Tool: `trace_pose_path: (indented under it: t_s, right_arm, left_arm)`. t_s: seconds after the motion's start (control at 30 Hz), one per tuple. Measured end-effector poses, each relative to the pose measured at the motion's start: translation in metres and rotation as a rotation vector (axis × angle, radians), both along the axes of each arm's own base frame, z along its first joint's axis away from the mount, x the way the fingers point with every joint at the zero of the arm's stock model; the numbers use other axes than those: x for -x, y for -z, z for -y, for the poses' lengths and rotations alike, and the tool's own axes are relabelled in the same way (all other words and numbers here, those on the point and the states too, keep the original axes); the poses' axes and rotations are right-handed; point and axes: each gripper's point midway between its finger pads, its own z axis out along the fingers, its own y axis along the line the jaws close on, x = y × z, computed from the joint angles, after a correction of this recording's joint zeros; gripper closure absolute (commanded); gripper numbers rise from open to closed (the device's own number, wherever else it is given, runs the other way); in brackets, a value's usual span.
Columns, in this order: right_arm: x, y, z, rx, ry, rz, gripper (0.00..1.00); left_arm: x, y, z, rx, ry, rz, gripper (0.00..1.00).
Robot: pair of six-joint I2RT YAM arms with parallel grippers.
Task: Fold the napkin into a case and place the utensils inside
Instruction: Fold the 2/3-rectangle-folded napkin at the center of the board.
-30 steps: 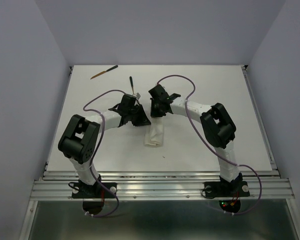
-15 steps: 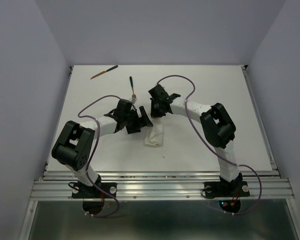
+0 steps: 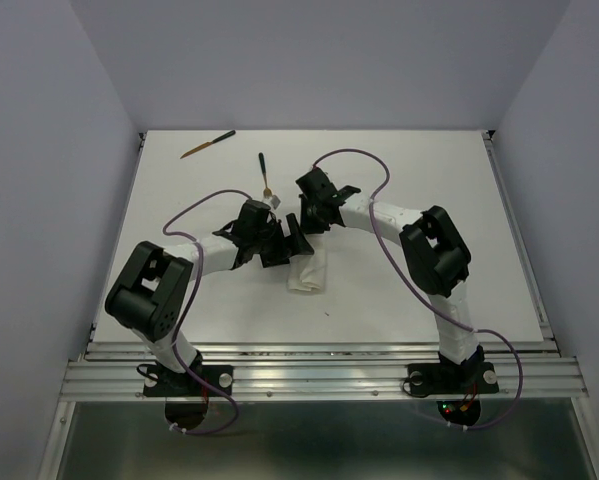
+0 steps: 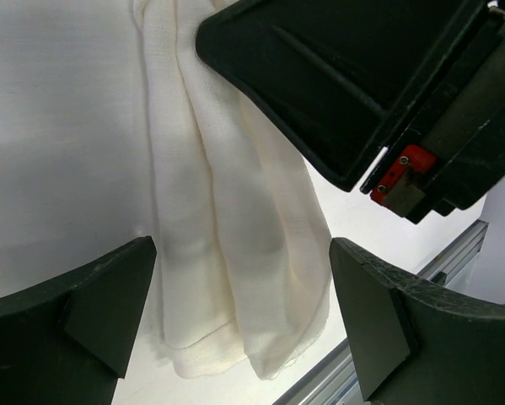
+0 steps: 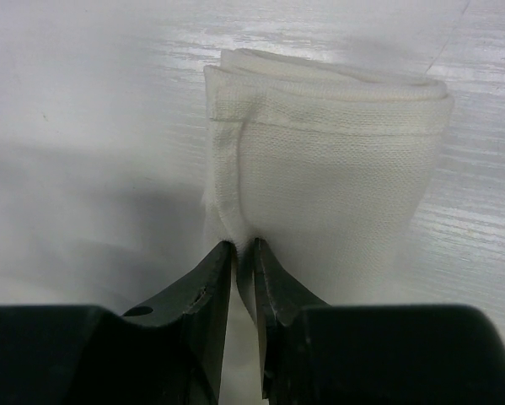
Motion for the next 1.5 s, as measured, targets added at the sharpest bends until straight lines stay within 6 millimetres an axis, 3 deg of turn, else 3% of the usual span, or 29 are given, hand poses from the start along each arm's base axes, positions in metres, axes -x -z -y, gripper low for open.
trace_pose_path:
  t_s: [0.33,0.47,0.63,0.83,0.93,0.97,1.27,1.4,1.43,1.5]
  right_arm:
    - [0.000,0.000,0.000,-0.001,-0.001,-0.001,0.77]
    - [0.000,0.000,0.000,-0.002,-0.002,-0.001,0.77]
    - [0.000,-0.001,-0.001,-0.005,-0.004,-0.002,0.77]
    - [0.001,-0.001,-0.002,-0.007,-0.005,-0.003,0.77]
    - [0.001,-0.001,-0.002,-0.007,-0.005,-0.004,0.77]
    - [0.001,-0.001,-0.002,-0.007,-0.005,-0.004,0.77]
    - [0.001,-0.001,-0.002,-0.010,-0.009,-0.005,0.75]
    - [0.002,-0.001,-0.003,-0.010,-0.021,-0.005,0.59]
    - [0.002,-0.003,-0.003,-0.010,-0.024,-0.003,0.47]
    - [0.002,-0.006,-0.003,-0.010,-0.033,0.003,0.34]
  left_arm:
    - [-0.003,0.000,-0.007,-0.006,-0.070,0.009,0.08]
    - [-0.004,-0.014,-0.015,0.001,-0.125,0.052,0.07]
    - [-0.012,-0.034,-0.011,0.040,-0.136,0.115,0.01]
    - [-0.003,-0.006,-0.001,0.001,-0.089,0.055,0.03]
    - [0.002,0.007,0.000,-0.036,-0.077,0.028,0.11]
    - [0.003,0.009,0.000,-0.047,-0.073,0.023,0.19]
    - [0.001,0.015,-0.006,-0.094,-0.087,0.026,0.55]
    - [0.001,0.020,-0.007,-0.105,-0.088,0.016,0.63]
    - [0.002,0.022,-0.008,-0.108,-0.089,0.011,0.64]
    - [0.002,0.026,-0.008,-0.112,-0.089,0.002,0.64]
